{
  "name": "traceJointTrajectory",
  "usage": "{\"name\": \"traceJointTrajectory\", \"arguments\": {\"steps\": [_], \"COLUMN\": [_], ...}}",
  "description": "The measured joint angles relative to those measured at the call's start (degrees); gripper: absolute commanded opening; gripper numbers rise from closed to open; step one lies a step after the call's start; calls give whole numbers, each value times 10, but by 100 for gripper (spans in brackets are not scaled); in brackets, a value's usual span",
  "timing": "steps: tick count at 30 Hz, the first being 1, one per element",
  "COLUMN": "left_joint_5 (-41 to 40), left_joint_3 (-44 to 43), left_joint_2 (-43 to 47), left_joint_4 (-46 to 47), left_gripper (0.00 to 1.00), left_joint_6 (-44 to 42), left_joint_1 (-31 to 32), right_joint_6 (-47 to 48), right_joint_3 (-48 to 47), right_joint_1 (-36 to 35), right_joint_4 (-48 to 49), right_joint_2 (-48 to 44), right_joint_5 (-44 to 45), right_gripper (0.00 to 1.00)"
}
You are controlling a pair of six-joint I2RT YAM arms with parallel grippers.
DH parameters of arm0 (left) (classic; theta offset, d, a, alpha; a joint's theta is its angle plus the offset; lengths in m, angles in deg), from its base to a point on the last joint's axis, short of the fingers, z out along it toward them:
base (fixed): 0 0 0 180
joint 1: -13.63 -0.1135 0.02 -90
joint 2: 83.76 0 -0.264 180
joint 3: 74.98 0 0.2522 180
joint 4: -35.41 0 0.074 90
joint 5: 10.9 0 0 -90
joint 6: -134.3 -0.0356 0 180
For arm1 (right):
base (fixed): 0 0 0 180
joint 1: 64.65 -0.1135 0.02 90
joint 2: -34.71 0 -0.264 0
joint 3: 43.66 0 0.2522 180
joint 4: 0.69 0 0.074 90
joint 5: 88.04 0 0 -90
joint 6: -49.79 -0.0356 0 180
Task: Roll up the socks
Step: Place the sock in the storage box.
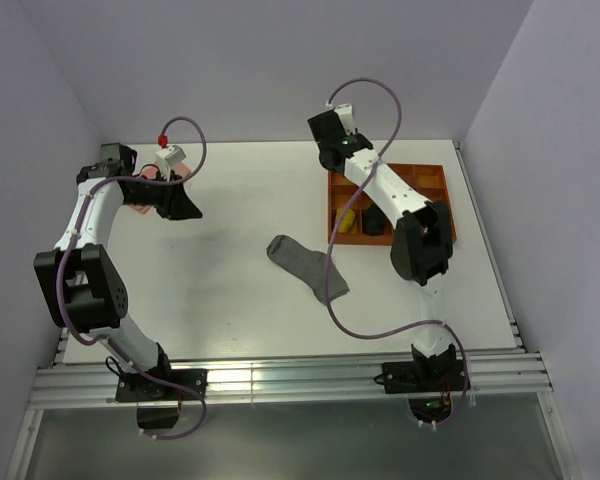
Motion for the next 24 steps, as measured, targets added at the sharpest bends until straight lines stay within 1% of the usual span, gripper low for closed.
{"name": "traceJointTrajectory", "arguments": {"steps": [6,12,16,24], "left_joint_5": [0,0,0,0], "left_joint_3": [0,1,5,16], "left_joint_2": [7,7,7,7], "left_joint_4": [2,2,3,7], "left_gripper": [35,35,35,35], "left_joint_6": [0,0,0,0], "left_joint_1": [0,0,0,0], "right_joint_6": [19,21,21,20], "right_joint_3": [-9,38,66,65], "right_joint_1": [0,-2,-5,-13], "right_joint_4": [-9,2,0,14], "right_joint_2": [67,67,69,81], "right_joint_5": [45,59,57,27], "right_gripper": [0,0,0,0]}}
